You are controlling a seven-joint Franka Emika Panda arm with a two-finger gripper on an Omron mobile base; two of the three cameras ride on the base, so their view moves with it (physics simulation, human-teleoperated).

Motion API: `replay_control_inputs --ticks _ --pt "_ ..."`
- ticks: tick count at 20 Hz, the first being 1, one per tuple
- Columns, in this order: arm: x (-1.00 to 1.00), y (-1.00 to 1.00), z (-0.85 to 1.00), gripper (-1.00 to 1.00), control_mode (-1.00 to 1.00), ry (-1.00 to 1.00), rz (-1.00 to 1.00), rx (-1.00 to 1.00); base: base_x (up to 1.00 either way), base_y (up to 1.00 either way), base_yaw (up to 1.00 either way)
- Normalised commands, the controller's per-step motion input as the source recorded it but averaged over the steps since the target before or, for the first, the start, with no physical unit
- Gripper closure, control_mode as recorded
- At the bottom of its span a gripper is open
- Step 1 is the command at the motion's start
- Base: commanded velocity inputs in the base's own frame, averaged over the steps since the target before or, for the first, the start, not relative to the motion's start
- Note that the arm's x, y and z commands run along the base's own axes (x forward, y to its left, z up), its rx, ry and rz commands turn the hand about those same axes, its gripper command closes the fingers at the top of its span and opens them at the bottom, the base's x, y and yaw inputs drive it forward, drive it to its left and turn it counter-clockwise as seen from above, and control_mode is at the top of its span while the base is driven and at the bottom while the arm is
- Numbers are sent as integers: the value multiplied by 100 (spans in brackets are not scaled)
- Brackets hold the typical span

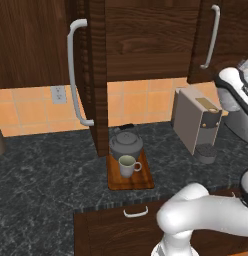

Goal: Pick the kettle from the counter and place it on the tray. Then pick the mug from the cabinet and place it on the tray. Then close the cabinet doors.

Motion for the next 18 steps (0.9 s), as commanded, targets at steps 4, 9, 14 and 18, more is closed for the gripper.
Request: replay_control_inputs --ticks 4,9,14,18 --pt "35 0 36 100 -100 -2 55 0 0 0 0" --pt "40 22 0 100 -100 3 11 -7 0 0 0" --pt "54 38 -2 100 -100 10 -8 -11 0 0 0" --pt "64 32 -3 100 -100 10 -9 -7 0 0 0"
